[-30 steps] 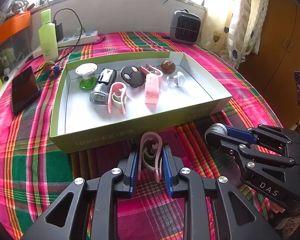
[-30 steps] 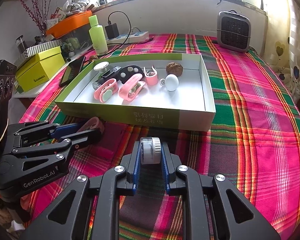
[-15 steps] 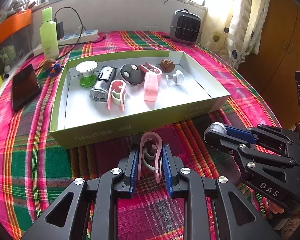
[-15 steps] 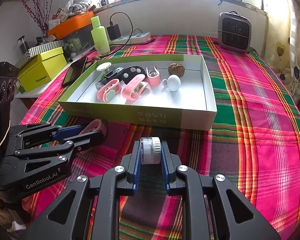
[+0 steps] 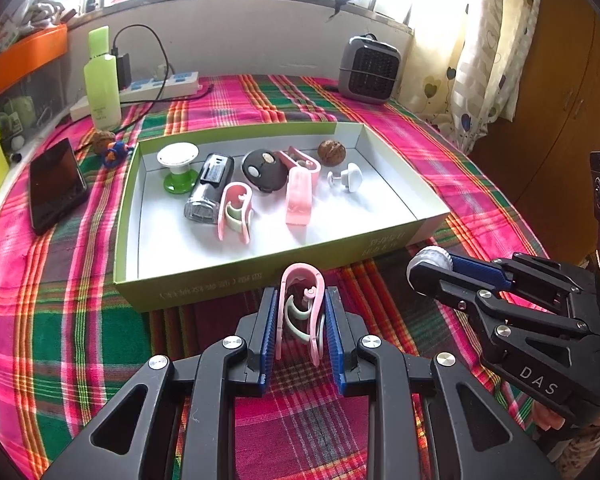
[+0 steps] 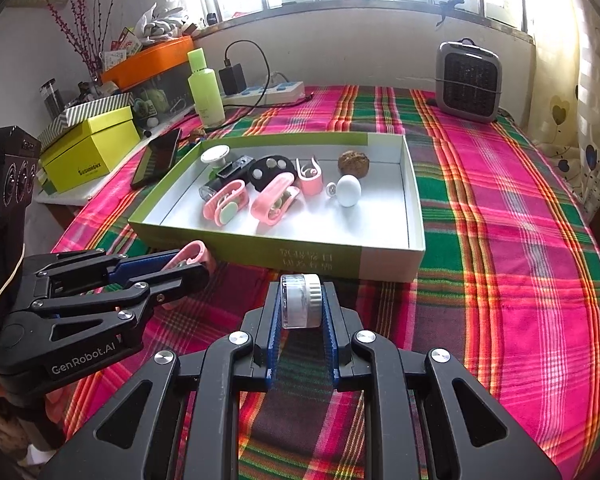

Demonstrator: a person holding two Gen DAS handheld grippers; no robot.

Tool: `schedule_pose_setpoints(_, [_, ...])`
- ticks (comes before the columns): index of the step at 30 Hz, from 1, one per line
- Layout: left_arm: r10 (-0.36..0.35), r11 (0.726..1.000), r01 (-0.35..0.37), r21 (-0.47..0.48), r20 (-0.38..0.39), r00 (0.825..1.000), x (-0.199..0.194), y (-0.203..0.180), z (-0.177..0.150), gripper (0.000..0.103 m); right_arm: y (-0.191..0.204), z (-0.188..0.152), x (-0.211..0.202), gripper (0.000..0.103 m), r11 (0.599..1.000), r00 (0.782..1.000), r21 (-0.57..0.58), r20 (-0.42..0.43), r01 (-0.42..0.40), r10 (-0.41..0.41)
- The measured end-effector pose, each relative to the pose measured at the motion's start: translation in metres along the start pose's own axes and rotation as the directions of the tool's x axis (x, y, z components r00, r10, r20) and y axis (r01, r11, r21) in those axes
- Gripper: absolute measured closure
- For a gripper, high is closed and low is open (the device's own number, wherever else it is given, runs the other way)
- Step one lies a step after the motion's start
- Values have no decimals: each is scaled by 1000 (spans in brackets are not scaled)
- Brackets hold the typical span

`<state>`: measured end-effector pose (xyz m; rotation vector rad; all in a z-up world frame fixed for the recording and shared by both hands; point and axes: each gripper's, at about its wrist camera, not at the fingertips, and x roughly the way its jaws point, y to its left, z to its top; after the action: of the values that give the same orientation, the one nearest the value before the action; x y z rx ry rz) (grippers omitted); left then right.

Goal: Organize objects
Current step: 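Carry the pink hook clip in the left gripper while the right gripper carries the cap toward the tray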

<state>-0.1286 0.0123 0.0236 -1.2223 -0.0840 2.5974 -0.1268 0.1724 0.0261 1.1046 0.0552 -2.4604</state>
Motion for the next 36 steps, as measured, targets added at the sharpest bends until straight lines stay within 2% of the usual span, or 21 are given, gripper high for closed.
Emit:
schedule_pose_setpoints(5, [12,1000,-12,-6,10,1000,-3,1,6,82,0,7,-3,83,1000,1000,-2,18,-1,1])
schedule_pose_setpoints(14, [-7,1000,8,-23,30,1000,-7,4,16,82,-4,20,-3,83,1000,999,-6,38,7,-7])
schedule_pose_setpoints(30, [-28,999,27,-21,-34,999,7,4,-5,83,-4,14,1,83,1000,1000,4,25,-2,2])
schedule_pose_setpoints(33, [-19,1000,19,-7,-42,999,8,2,-7,81,-3,14,0,83,1000,1000,4,25,-3,3])
schedule_pose_setpoints(35, [-15,1000,15,4,-51,999,8,1,-9,73,-3,13,0,83,1000,1000,6,27,-4,4])
schedule_pose_setpoints(36, [-7,1000,7,12,-56,998,7,0,-11,72,-3,13,0,83,1000,1000,6,27,-3,3])
